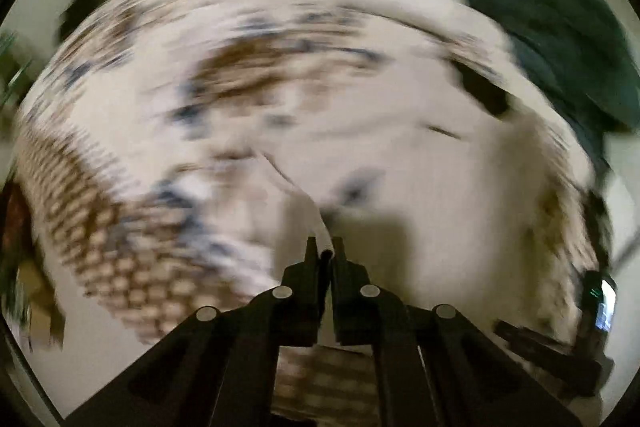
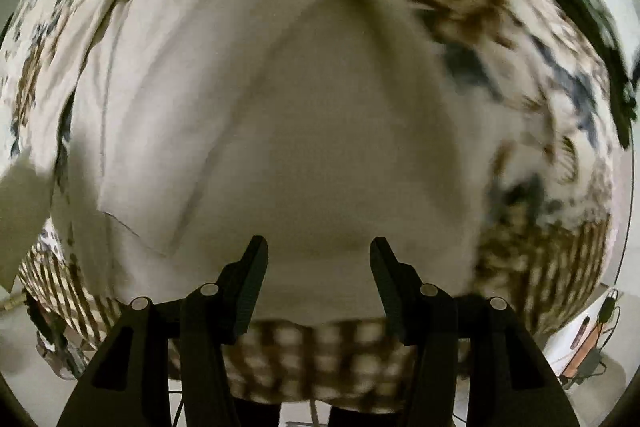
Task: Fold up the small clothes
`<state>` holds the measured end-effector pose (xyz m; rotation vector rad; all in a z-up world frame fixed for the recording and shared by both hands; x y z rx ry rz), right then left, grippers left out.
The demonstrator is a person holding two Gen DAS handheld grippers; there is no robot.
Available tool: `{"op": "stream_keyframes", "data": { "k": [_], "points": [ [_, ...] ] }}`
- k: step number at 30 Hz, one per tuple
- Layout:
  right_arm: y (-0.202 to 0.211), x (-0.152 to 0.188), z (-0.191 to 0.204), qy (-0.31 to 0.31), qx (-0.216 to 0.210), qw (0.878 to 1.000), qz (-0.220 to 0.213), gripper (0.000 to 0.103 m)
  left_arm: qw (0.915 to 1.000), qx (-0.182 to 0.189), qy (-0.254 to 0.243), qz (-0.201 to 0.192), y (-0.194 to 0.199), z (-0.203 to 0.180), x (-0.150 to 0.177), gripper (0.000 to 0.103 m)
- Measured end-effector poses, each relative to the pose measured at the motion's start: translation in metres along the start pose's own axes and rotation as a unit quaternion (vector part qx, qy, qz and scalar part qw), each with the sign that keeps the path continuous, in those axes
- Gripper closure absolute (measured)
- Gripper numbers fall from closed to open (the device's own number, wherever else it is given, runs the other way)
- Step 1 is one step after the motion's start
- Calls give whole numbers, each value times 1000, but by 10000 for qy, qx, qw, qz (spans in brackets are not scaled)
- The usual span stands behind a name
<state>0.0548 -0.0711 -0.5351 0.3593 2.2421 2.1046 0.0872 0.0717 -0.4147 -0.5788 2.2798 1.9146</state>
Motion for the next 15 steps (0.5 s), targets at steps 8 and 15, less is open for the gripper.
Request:
{"op": "stream_keyframes", "data": {
  "k": [8,15],
  "points": [
    [-1,28,-148,-564,179,9982,76,48,9801,952,-1626,620,-33,-181,47,100],
    [-11,35,-229,-958,146,9952,111,48,9628,858,-2069,1513,-89,-224,93,99]
  ]
}}
Point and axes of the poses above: each gripper's, at about its wrist camera, not at the fingertips, and y roughly against the way its jaws point, z to its left, x to its underside, the point moved 1 cm from there along -y, roughly the way its jaws point, and after that the axes turned 5 degrees about x, right-handed, at the moved point
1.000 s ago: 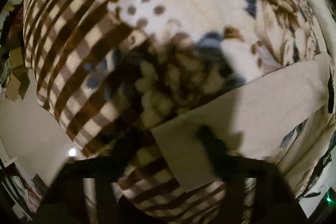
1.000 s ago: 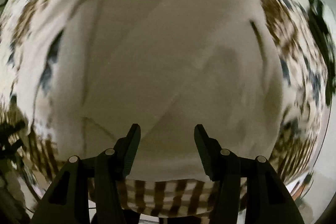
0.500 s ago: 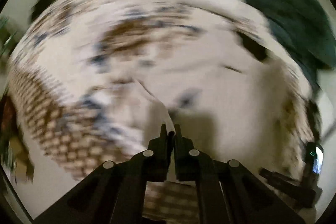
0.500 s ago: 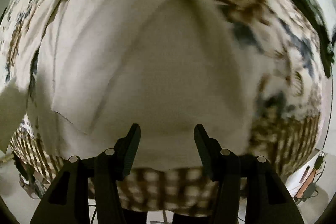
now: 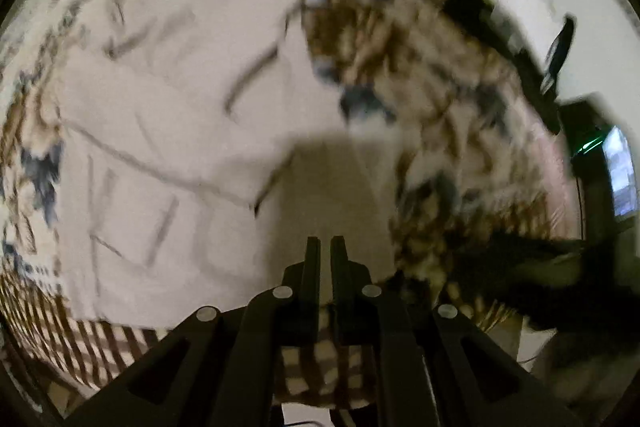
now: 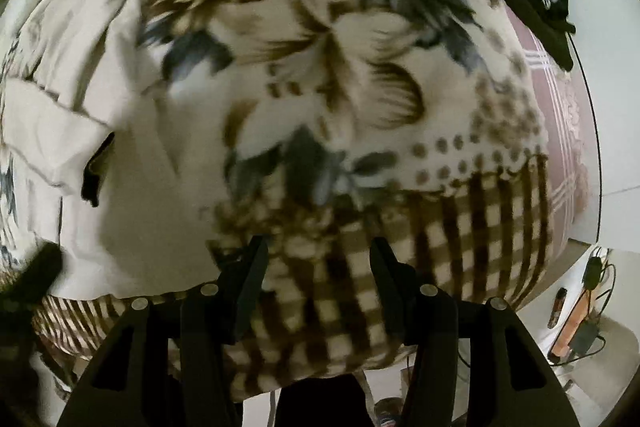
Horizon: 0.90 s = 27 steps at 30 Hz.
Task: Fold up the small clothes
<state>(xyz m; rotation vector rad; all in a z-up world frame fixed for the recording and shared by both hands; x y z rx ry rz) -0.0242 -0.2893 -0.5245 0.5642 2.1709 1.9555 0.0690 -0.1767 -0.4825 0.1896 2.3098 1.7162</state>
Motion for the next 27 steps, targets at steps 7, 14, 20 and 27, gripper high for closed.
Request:
{"op": "stream_keyframes", "data": {
  "k": [7,14,20,27],
  "points": [
    [10,-30,-47,-446,-1459,9883,12,48,9912,-163,1271,-335,40,95,22,63],
    [5,-59,15,-497,-2648,9622,387,48,9646,-1504,2087,-578,72,218,41,22],
    [-26,-78,54,-880,-2629,9591,578,84,9545,-1647,2416,-592,70,254,52,22],
    [11,-47,51,-625,-1969,9784,78,101,9561,-1467,2482,-529,54,253,48,22]
  ]
}}
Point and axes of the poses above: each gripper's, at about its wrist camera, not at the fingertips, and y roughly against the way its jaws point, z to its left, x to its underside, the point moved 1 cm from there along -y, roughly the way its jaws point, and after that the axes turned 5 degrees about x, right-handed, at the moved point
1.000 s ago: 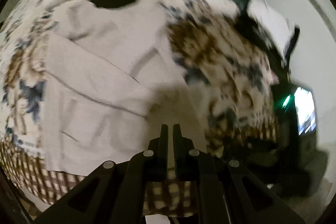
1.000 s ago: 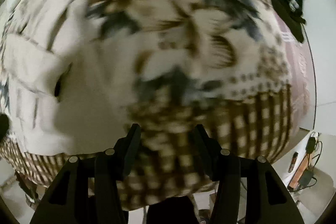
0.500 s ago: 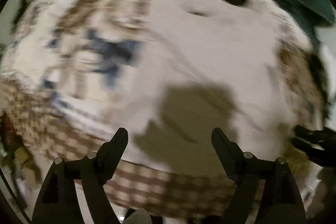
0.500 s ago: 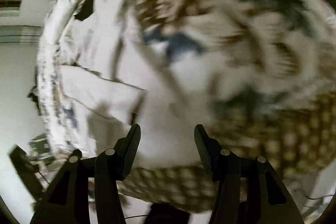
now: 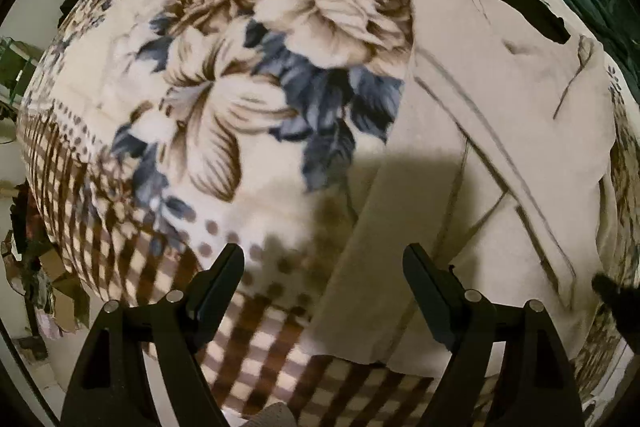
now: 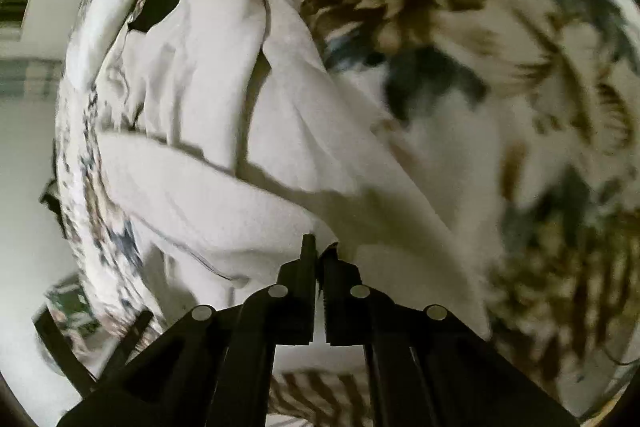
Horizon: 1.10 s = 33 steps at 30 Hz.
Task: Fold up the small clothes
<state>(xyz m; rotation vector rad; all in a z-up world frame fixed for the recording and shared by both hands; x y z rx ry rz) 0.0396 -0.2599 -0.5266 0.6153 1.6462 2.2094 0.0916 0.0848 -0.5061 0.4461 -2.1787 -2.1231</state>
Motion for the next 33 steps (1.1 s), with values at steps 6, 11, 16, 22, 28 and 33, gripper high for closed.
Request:
{"op": "stream_keyframes", "data": {
  "k": [6,11,16,22,28,33],
  "points": [
    [5,26,1,137,414,9990,54,101,9999,94,41,83,-4,0,3,22],
    [3,39,-3,152,645,9978,81,101,9999,80,-20,119,-5,2,1,22],
    [-8,45,-22,213,738,9964,352,100,9998,88,-41,183,-10,2,-2,22],
    [7,34,-22,512,561,9968,231,51,9986,411,-89,308,-11,8,5,22],
    [-3,23,-53,142,531,9977,396,45,9881,1128,-32,1040,-43,17,24,22],
    [-32,22,-68,-136,177,9962,838,46,9851,1341,-32,1072,-50,19,33,36]
  ]
}}
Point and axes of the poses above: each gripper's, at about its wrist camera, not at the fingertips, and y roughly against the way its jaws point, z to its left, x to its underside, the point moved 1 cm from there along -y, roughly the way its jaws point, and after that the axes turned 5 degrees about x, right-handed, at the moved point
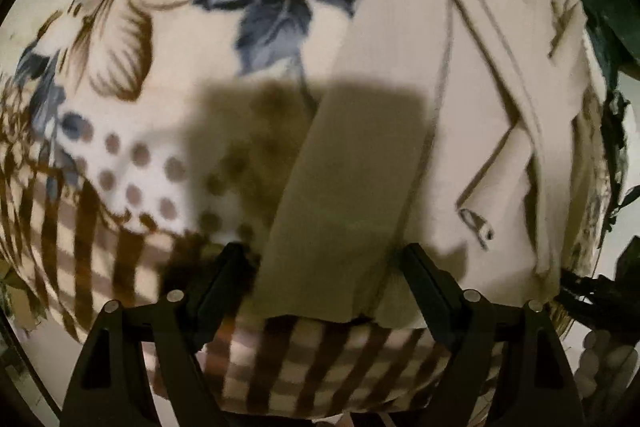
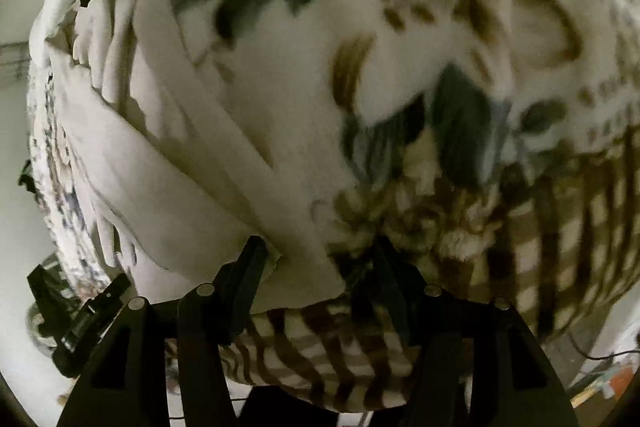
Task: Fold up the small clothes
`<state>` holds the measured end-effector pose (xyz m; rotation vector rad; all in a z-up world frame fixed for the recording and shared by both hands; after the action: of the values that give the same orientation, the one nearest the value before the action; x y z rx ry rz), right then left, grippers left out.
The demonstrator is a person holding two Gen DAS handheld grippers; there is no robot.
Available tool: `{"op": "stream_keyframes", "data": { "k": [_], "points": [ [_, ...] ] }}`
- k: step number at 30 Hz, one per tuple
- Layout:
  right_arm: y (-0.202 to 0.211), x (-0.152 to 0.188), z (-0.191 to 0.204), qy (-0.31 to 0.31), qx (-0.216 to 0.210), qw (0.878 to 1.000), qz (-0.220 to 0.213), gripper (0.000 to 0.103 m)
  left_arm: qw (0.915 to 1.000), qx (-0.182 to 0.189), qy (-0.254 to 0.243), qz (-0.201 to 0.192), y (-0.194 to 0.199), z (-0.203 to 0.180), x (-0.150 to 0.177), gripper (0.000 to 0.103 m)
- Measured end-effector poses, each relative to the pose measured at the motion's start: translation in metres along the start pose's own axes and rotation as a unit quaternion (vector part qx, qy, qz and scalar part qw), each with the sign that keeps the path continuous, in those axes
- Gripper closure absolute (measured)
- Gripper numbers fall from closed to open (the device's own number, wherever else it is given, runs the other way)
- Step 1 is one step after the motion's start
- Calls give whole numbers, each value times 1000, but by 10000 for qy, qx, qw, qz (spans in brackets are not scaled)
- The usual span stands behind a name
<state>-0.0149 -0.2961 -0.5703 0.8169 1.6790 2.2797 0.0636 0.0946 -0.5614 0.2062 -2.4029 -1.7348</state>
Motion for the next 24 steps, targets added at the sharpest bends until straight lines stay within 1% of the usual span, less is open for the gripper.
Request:
{"op": "stream_keyframes", "data": {
  "k": [2,3,4,6,9,12,15,17,19,21,24],
  "points": [
    [-1,1,-2,-79,-128,9999,-23,59,9999,16,15,-115,6,-4,3,93],
    [-1,2,-1,-63,-191,9998,6,77,9998,40,52,-169,9,-3,4,99],
    [-1,3,0,-23,-261,9996,54,89,9995,111,105,-268,14,-3,6,99],
    [1,6,4,92,-276,9996,50,97,9990,103,169,-411,24,-3,10,100],
    [11,10,7,217,-388,9990,-22,99,9976,251,436,-472,40,-2,17,100],
    [32,14,13,205,-678,9974,-100,100,9940,463,860,-496,60,1,13,100],
    [61,7,20,213,-970,9949,-180,100,9896,623,1144,-616,85,2,1,100],
    [79,-5,29,258,-1165,9925,-266,100,9855,769,1328,-728,99,3,-17,100],
    [95,-23,40,292,-1330,9899,-385,100,9816,889,1443,-875,108,-3,-38,100],
    [108,-48,52,312,-1469,9873,-522,100,9783,1001,1504,-1015,106,-12,-70,100],
    [119,-92,82,360,-1409,9856,-867,100,9753,1125,1573,-1071,92,-25,-123,100]
  ]
}}
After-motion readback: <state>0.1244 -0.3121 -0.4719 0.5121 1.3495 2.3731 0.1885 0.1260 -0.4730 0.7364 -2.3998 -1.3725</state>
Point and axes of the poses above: each gripper's, at about its wrist camera, not at the fingertips, and y roughly against the way its jaws point, z to its left, x to its underside, the point moved 1 cm from there along -y, roughly the way its jaws point, and after that the axes turned 5 degrees about x, right-handed, at the moved point
